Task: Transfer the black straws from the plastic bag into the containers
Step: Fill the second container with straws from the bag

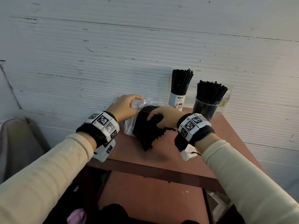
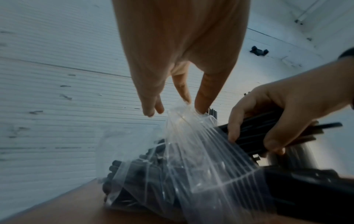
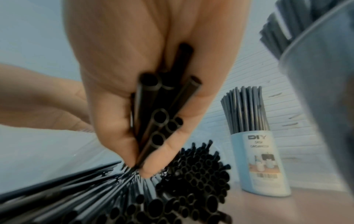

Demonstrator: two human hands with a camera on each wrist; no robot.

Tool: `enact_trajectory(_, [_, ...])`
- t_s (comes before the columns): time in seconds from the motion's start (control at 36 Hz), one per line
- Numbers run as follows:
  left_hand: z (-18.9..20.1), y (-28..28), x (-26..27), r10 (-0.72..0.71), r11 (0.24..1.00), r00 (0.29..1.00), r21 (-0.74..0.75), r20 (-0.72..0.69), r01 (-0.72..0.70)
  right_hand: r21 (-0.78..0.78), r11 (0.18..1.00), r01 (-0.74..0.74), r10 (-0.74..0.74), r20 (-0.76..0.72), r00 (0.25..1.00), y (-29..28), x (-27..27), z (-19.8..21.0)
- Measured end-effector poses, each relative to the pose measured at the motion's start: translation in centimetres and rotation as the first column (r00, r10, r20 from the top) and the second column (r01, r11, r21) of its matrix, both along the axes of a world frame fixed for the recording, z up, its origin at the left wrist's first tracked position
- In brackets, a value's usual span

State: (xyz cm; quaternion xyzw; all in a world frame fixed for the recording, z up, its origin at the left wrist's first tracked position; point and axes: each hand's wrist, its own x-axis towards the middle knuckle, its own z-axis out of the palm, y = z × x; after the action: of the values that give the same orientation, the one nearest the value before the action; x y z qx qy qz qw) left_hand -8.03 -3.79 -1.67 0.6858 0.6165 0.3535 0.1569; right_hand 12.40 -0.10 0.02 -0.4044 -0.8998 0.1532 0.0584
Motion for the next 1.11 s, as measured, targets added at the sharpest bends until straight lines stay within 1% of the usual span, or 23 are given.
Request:
enact_trajectory(0.08, [-0.1, -0.1, 0.7, 0.027, 0.99, 0.996, 0.138, -0.09, -0.014, 0.009, 1.0, -0.003, 0.003, -0.002, 1.0, -0.6, 1.9, 0.4])
enact_trajectory(0.14, [0.1, -0.4, 1.8, -0.035, 0.98, 0.988, 0.187, -0.15, 0.063, 0.002, 1.0, -0.005, 0.005, 0.0, 1.0, -1.1, 3.1, 0.6])
enact_trajectory(0.19, [0.5, -0.7, 3.3, -0.125, 0.975, 0.96, 0.146, -0.25, 0.166, 0.011, 1.0, -0.008, 0.007, 0.007, 1.0, -1.6, 4.2, 0.7])
enact_trajectory(0.25, [0.7, -0.9, 5.1, -0.214, 0.965, 0.907, 0.065, -0.362, 0.253, 0.025, 1.0, -0.006, 0.006, 0.009, 1.0, -2.4, 5.3, 0.8])
enact_trajectory(0.28, [0.7, -0.7, 5.9, -0.249, 0.96, 0.874, 0.014, -0.418, 0.281, 0.028, 1.0, -0.006, 0.006, 0.005, 1.0, -2.8, 5.8, 1.0])
enact_trajectory(0.33, [0.7, -0.2, 7.6, -0.273, 0.958, 0.802, -0.068, -0.531, 0.28, 0.045, 0.999, -0.018, 0.019, -0.009, 1.0, -3.5, 6.8, 1.3])
enact_trajectory(0.36, [0.7, 0.1, 8.4, -0.27, 0.957, 0.769, -0.077, -0.579, 0.278, 0.056, 0.998, -0.028, 0.029, -0.018, 0.999, -3.7, 7.2, 1.4])
enact_trajectory(0.42, [0.6, 0.4, 9.9, -0.254, 0.952, 0.721, -0.034, -0.644, 0.305, 0.065, 0.997, -0.041, 0.044, -0.049, 0.998, -4.1, 8.0, 1.7])
enact_trajectory(0.44, [0.7, 0.5, 10.6, -0.239, 0.946, 0.718, 0.01, -0.654, 0.324, 0.069, 0.997, -0.047, 0.052, -0.073, 0.996, -4.3, 8.4, 1.9])
enact_trajectory(0.47, [0.8, 0.5, 11.3, -0.226, 0.941, 0.73, 0.049, -0.645, 0.335, 0.068, 0.996, -0.051, 0.057, -0.098, 0.994, -4.4, 8.9, 2.1])
enact_trajectory(0.53, [0.8, 0.6, 12.4, -0.205, 0.932, 0.766, 0.118, -0.609, 0.344, 0.068, 0.997, -0.044, 0.052, -0.131, 0.99, -4.7, 9.9, 2.7])
enact_trajectory(0.58, [1.1, 0.5, 13.1, -0.174, 0.936, 0.807, 0.161, -0.565, 0.315, 0.086, 0.995, -0.047, 0.06, -0.157, 0.986, -5.0, 10.9, 3.5])
enact_trajectory(0.64, [1.5, 0.7, 13.7, -0.171, 0.942, 0.845, 0.168, -0.506, 0.291, 0.133, 0.99, -0.05, 0.078, -0.215, 0.973, -5.1, 11.9, 4.3])
enact_trajectory(0.72, [2.3, 0.6, 14.5, -0.23, 0.955, 0.919, 0.109, -0.321, 0.276, 0.212, 0.977, 0.027, 0.05, -0.35, 0.936, -5.1, 13.3, 5.9])
enact_trajectory(0.81, [2.6, 0.8, 15.5, -0.221, 0.969, 0.969, 0.086, -0.115, 0.231, 0.294, 0.946, 0.134, 0.03, -0.495, 0.868, -5.2, 14.1, 7.4])
enact_trajectory(0.86, [2.8, 0.8, 16.1, -0.242, 0.968, 0.97, 0.077, 0.035, 0.239, 0.344, 0.922, 0.178, 0.068, -0.596, 0.8, -5.5, 14.1, 8.1])
enact_trajectory(0.92, [2.7, 0.8, 16.8, -0.276, 0.961, 0.947, 0.059, 0.167, 0.269, 0.358, 0.909, 0.213, 0.103, -0.688, 0.718, -5.6, 13.8, 8.3])
enact_trajectory(0.97, [2.5, 0.8, 17.5, -0.309, 0.95, 0.916, 0.047, 0.257, 0.308, 0.364, 0.902, 0.233, 0.124, -0.734, 0.668, -5.4, 13.3, 8.1])
enact_trajectory(1.03, [2.0, 0.6, 18.2, -0.327, 0.941, 0.889, 0.029, 0.321, 0.336, 0.398, 0.888, 0.23, 0.157, -0.733, 0.662, -5.1, 12.6, 7.7])
enact_trajectory(1.11, [1.2, 0.4, 18.9, -0.348, 0.927, 0.852, 0.007, 0.392, 0.376, 0.464, 0.858, 0.22, 0.18, -0.673, 0.718, -4.6, 11.8, 6.9])
